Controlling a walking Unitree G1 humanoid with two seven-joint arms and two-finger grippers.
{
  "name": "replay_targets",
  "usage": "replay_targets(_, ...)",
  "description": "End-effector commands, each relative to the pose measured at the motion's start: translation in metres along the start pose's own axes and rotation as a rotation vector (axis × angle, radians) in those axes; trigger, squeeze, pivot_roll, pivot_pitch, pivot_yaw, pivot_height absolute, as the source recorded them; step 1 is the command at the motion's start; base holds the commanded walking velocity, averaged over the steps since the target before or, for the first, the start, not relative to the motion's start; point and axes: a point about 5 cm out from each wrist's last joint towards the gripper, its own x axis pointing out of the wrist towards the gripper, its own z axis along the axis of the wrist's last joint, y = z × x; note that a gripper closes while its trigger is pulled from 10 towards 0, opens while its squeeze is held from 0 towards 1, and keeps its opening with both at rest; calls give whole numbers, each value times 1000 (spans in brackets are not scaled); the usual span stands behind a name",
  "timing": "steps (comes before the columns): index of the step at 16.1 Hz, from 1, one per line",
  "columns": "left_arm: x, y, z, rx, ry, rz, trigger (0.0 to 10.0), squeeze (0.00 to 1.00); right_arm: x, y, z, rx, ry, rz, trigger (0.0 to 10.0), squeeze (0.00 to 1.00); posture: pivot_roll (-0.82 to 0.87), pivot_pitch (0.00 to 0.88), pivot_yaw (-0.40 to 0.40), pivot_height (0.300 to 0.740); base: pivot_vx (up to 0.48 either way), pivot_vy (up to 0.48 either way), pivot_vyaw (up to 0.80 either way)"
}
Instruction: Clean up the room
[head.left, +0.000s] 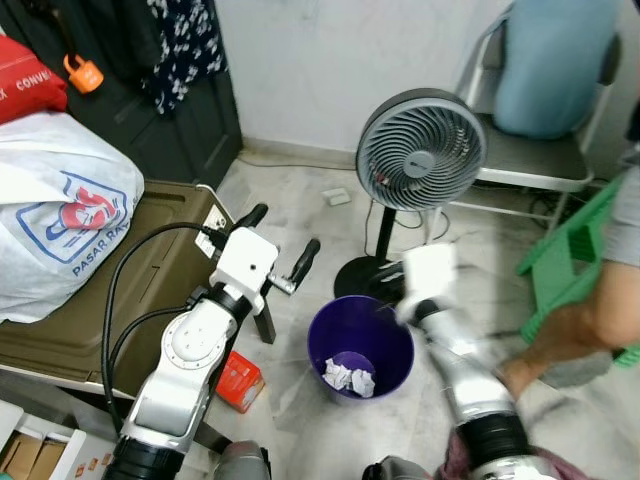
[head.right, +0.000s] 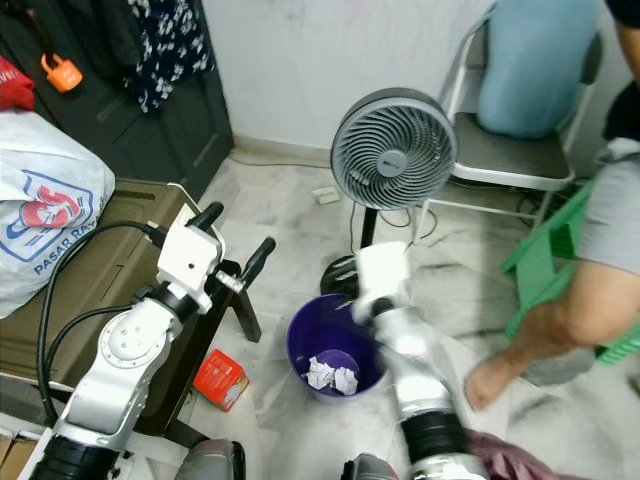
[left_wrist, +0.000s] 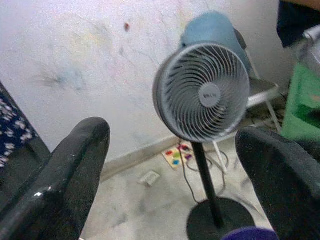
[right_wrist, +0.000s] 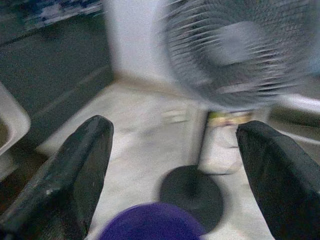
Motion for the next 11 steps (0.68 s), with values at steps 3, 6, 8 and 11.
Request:
replay_targets(3, -4, 13, -11, -4, 31, 200, 10000, 0, -20, -9, 14, 25, -55, -90, 10000, 1000, 20, 0, 19, 740, 0, 0, 0)
replay_targets(6, -11, 15, -16, -17, 16, 218, 10000, 0, -38, 3, 19, 65, -60, -22, 10000, 1000, 29, 0, 16, 740, 0, 0, 0)
replay_targets(8, -13, 16, -22, -43, 41, 265, 10000, 0, -31, 19, 35, 46, -114, 28, 10000, 0, 28, 0, 25, 740, 0, 0, 0)
replay_targets(11, -16, 19, -19, -113, 23, 305, 10000, 0, -26, 25, 34, 95, -92, 56, 10000, 0, 30, 0, 32, 740, 0, 0, 0)
